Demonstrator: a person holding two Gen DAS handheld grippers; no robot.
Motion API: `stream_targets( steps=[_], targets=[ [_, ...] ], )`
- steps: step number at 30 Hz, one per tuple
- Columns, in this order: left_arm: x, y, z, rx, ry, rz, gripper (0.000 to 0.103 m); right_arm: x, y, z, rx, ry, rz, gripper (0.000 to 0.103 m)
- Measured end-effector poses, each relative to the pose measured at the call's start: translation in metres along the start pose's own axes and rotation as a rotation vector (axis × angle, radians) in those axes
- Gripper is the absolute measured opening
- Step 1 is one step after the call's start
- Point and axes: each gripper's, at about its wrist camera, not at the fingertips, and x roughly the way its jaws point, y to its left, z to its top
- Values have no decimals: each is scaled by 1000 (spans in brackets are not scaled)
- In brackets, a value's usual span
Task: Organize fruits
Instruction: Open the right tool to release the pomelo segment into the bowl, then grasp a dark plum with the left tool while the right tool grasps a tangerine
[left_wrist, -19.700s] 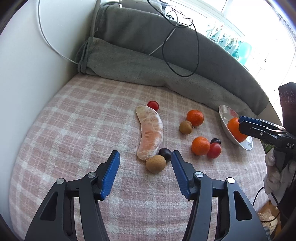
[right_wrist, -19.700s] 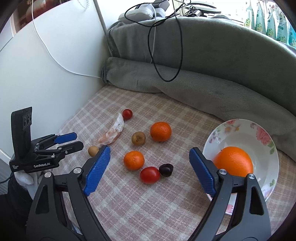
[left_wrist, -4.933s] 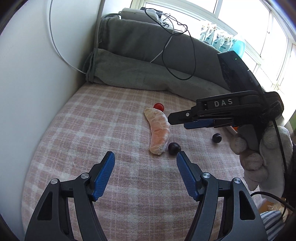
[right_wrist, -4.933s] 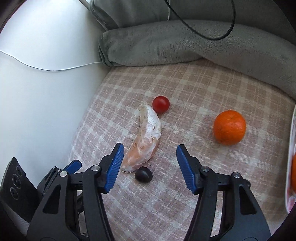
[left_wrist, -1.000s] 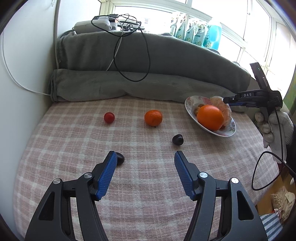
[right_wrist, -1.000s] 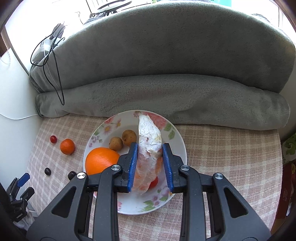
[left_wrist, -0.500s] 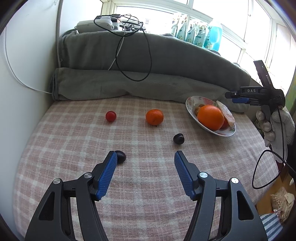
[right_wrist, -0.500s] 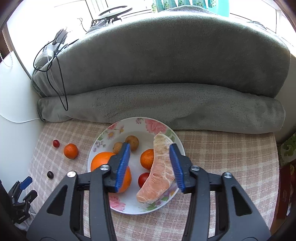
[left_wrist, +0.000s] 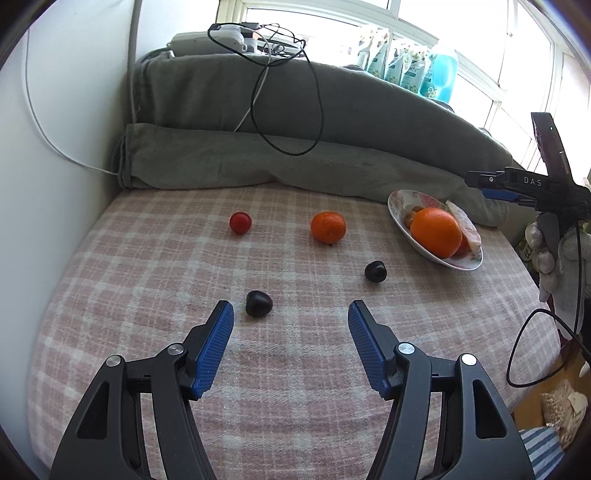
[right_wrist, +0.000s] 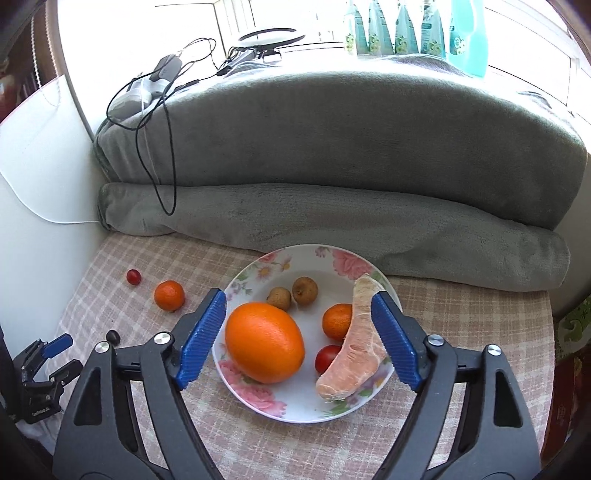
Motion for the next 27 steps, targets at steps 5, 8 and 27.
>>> stream_targets(
  steps=[5,8,27],
  targets=[
    [2,3,-1,-5,8,17,64,-1,21,1,-37,-10,32,89],
    [2,5,-1,-8,10,23,64,0,29,2,-37,-14,51,94],
    [19,25,0,-48,46,52,65,23,71,10,-79,-4,111,94]
  ],
)
